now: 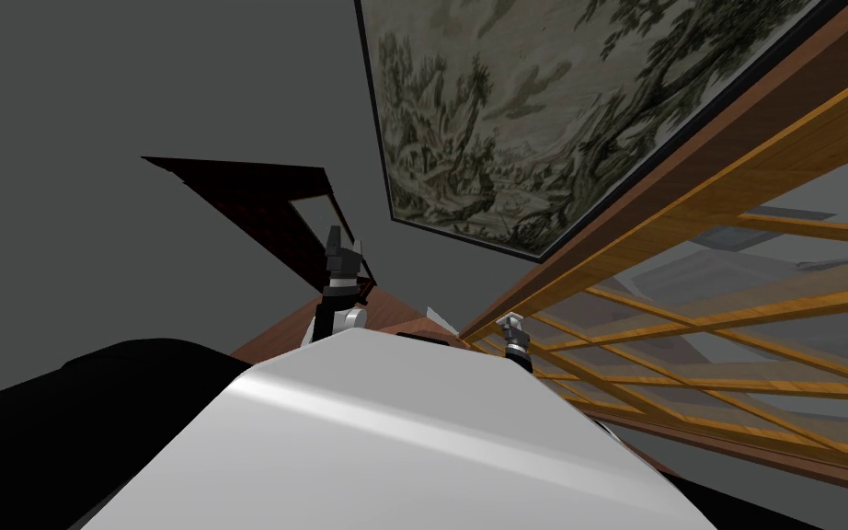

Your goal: Pull the door open

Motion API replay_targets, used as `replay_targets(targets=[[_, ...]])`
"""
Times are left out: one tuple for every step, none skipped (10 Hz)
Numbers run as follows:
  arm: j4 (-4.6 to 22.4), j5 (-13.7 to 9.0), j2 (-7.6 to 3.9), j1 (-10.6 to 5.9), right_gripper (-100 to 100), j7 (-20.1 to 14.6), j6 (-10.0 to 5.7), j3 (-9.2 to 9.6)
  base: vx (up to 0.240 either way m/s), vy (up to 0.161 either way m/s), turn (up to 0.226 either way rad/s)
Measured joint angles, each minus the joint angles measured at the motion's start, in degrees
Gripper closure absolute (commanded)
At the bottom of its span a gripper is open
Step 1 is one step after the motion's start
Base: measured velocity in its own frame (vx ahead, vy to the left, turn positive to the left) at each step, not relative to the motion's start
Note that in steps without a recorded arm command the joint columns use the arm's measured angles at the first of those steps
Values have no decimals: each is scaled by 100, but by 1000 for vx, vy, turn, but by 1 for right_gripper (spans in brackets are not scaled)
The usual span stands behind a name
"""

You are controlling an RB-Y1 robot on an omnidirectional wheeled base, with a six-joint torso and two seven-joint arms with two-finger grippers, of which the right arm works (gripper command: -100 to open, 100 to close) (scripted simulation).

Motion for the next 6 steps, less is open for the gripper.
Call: replay_targets(targets=[[-28,-8,1,11,100,-100,12,4,-19,-7,14],[-7,-14,-1,-5,100,-230,7,11,-16,-7,11],[39,-18,-1,-33,100,-337,-14,18,-15,-7,11],[9,-26,2,-24,100,-447,-4,22,-15,-9,12],[-45,-36,8,-4,100,-576,24,26,-18,-8,11],[-31,-46,11,-21,100,-726,27,34,-21,-16,17]])
